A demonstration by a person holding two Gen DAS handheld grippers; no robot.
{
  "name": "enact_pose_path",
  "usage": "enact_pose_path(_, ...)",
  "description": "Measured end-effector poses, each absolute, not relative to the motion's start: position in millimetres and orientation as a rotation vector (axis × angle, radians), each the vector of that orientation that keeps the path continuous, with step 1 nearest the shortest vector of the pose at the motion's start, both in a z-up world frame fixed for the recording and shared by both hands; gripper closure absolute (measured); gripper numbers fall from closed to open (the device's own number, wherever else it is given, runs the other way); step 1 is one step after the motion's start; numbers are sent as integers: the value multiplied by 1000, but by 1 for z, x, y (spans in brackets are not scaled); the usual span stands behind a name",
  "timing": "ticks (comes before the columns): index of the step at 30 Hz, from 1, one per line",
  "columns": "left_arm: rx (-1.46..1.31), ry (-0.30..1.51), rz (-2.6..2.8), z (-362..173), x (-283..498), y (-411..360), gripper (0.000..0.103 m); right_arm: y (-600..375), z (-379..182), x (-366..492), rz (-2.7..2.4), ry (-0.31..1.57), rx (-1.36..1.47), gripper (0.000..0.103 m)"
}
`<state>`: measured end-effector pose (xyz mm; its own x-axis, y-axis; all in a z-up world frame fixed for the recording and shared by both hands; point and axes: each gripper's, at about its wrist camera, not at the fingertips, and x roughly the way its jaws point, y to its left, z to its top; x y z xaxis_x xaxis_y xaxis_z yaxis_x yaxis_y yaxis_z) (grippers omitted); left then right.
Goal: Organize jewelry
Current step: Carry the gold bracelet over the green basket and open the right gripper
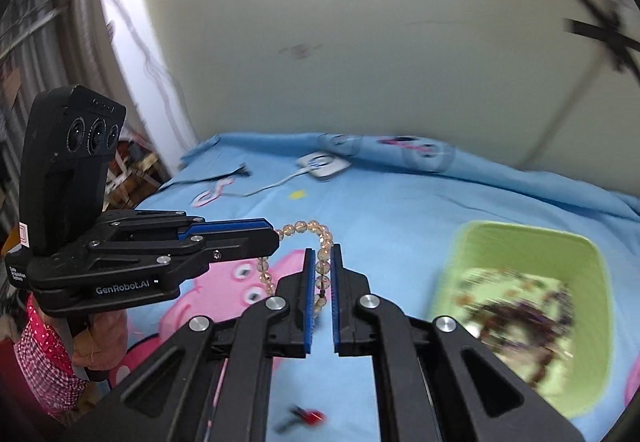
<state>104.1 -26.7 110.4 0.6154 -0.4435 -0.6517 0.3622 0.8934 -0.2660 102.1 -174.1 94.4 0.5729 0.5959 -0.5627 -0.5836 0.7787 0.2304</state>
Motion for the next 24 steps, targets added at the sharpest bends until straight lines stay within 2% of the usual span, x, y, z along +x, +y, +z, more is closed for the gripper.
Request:
enact_pose_path(10,-27,833,-577,107,135,-130,96,-276,85,109,527,668,131,103)
enact_pose_path(24,68,905,-449,86,189,-161,96,-299,57,163,407,719,241,103)
